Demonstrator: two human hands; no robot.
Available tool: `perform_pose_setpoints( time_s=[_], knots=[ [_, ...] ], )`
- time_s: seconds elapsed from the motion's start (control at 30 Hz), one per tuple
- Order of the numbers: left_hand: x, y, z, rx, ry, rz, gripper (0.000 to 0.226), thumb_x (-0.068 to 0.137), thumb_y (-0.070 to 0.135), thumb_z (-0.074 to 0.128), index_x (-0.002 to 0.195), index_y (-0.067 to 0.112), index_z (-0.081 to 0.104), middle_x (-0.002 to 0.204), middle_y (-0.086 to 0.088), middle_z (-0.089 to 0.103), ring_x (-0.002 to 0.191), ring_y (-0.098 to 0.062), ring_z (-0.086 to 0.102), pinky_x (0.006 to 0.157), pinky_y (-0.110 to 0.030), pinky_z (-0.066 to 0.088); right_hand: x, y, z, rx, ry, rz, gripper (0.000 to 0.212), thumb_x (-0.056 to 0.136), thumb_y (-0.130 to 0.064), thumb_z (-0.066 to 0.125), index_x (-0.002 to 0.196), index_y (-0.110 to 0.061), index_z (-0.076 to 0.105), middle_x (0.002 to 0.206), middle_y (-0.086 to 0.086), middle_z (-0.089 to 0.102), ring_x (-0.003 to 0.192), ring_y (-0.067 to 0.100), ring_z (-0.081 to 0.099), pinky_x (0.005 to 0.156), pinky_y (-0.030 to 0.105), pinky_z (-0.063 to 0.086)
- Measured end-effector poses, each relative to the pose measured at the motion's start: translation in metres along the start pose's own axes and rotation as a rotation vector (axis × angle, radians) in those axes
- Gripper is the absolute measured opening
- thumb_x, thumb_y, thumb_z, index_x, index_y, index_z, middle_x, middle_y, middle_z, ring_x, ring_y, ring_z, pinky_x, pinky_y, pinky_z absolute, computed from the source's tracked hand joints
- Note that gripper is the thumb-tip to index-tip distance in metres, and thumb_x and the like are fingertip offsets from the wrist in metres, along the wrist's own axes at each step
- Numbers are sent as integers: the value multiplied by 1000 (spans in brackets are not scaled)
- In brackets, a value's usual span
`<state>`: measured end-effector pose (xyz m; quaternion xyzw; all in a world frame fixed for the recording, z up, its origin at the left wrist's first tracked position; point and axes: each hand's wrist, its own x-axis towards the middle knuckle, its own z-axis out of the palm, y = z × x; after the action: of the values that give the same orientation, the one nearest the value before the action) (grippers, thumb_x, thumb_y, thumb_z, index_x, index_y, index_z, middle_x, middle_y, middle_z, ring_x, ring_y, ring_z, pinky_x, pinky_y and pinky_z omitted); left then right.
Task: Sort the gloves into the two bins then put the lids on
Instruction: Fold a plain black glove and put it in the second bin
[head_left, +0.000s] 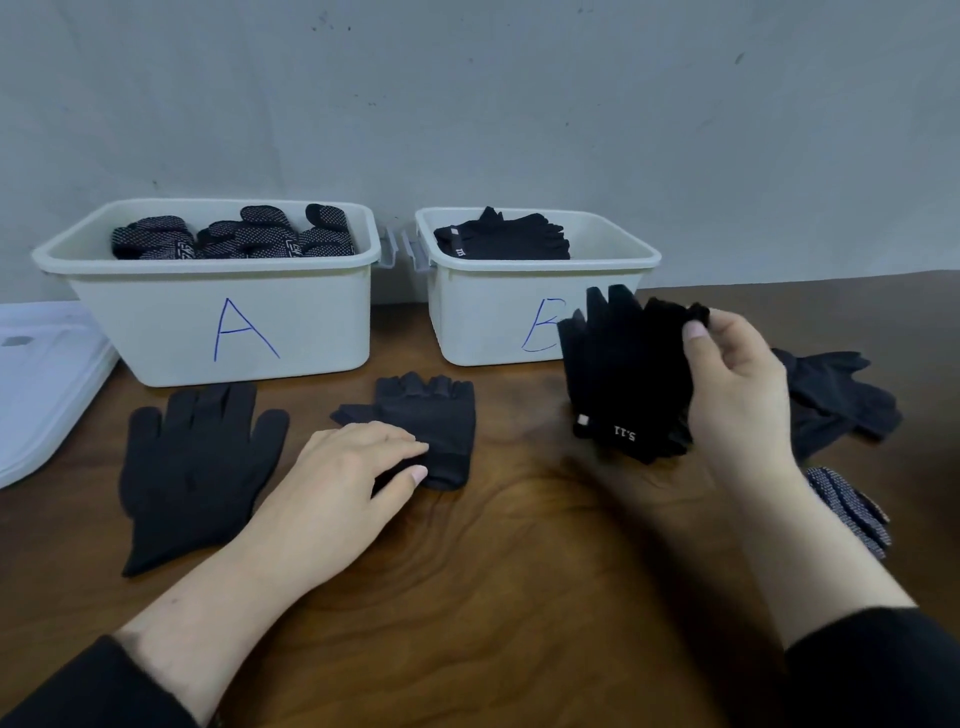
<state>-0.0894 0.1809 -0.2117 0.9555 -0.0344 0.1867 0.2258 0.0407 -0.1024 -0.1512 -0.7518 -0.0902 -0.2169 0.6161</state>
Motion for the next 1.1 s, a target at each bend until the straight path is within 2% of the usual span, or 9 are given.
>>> perform_pose_setpoints(
  time_s=[0.1,0.23,0.33,0.47,0.63,0.83,0.93,1.03,1.1],
  knots=[
    [1,-1,0,3,0,6,37,97,46,49,128,34,66,124,27,52,120,4,46,112,-35,36,11,-15,-9,180,13,64,19,104,-23,53,108,-17,71,107,6,75,108,26,70,98,47,56],
    [1,0,-2,-18,23,3,41,96,50,45,129,35,64,124,30,51,124,3,46,113,-32,34,11,-35,-6,493,-133,244,21,106,-18,49,104,-11,69,106,11,74,101,26,72,89,49,59],
    [-1,5,-5,-58,86,-47,38,97,48,45,128,36,64,123,31,53,120,7,45,105,-15,28,3,-35,8,550,-217,309,24,106,-19,49,95,-15,69,104,10,73,101,25,70,96,51,55],
    [0,4,-13,-301,408,-285,23,100,30,50,114,33,67,102,23,69,101,6,59,84,-1,37,-14,-35,32,591,-288,390,21,106,-20,50,102,-13,69,110,12,74,105,27,71,92,50,57],
    [1,-4,-26,-545,669,-422,18,102,21,47,107,32,60,85,17,68,80,-6,63,74,-14,45,-33,-39,70,549,-388,532,25,106,-19,49,115,-9,71,112,9,76,106,25,72,89,44,59],
    [2,-3,-25,-530,642,-377,20,101,16,47,107,31,59,83,17,68,79,-7,63,72,-9,44,-26,-40,121,583,-463,614,27,106,-19,48,116,-4,69,110,13,76,102,27,74,82,42,62],
    [0,-6,-25,-513,604,-383,19,100,17,49,107,30,62,83,15,68,83,-3,64,73,-7,43,-20,-20,143,276,-512,523,32,104,-25,49,114,2,64,111,22,70,103,33,70,88,46,58],
    [1,-9,-24,-407,497,-373,18,99,21,51,106,30,66,90,18,67,90,1,61,75,-8,44,-30,2,139,-369,-542,192,41,101,-38,53,137,-19,56,121,-4,64,113,19,61,98,33,47],
    [3,-11,-20,-303,406,-304,17,98,26,54,107,28,68,97,20,64,95,0,59,82,-15,47,-43,7,129,-479,-520,73,42,101,-38,55,140,-22,54,125,-9,63,114,14,59,96,27,43]
  ],
)
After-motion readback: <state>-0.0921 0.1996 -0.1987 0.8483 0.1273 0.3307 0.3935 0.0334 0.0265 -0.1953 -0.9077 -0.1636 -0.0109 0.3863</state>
